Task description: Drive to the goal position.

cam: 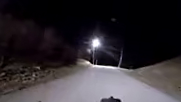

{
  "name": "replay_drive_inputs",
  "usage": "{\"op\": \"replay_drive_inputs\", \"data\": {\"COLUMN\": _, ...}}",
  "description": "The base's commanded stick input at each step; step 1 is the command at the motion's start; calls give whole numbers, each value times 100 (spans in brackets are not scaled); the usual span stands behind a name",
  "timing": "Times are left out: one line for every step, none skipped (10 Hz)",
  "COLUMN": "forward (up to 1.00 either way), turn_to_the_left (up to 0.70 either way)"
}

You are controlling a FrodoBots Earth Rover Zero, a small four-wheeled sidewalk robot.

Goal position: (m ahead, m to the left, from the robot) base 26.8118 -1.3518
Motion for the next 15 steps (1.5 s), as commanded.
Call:
{"op": "replay_drive_inputs", "data": {"forward": 70, "turn_to_the_left": 0}}
{"op": "replay_drive_inputs", "data": {"forward": 70, "turn_to_the_left": -4}}
{"op": "replay_drive_inputs", "data": {"forward": 70, "turn_to_the_left": -17}}
{"op": "replay_drive_inputs", "data": {"forward": 70, "turn_to_the_left": -27}}
{"op": "replay_drive_inputs", "data": {"forward": 70, "turn_to_the_left": -8}}
{"op": "replay_drive_inputs", "data": {"forward": 70, "turn_to_the_left": 0}}
{"op": "replay_drive_inputs", "data": {"forward": 70, "turn_to_the_left": 0}}
{"op": "replay_drive_inputs", "data": {"forward": 70, "turn_to_the_left": 0}}
{"op": "replay_drive_inputs", "data": {"forward": 70, "turn_to_the_left": 0}}
{"op": "replay_drive_inputs", "data": {"forward": 70, "turn_to_the_left": 0}}
{"op": "replay_drive_inputs", "data": {"forward": 70, "turn_to_the_left": 0}}
{"op": "replay_drive_inputs", "data": {"forward": 70, "turn_to_the_left": 0}}
{"op": "replay_drive_inputs", "data": {"forward": 70, "turn_to_the_left": 0}}
{"op": "replay_drive_inputs", "data": {"forward": 70, "turn_to_the_left": 0}}
{"op": "replay_drive_inputs", "data": {"forward": 70, "turn_to_the_left": -7}}
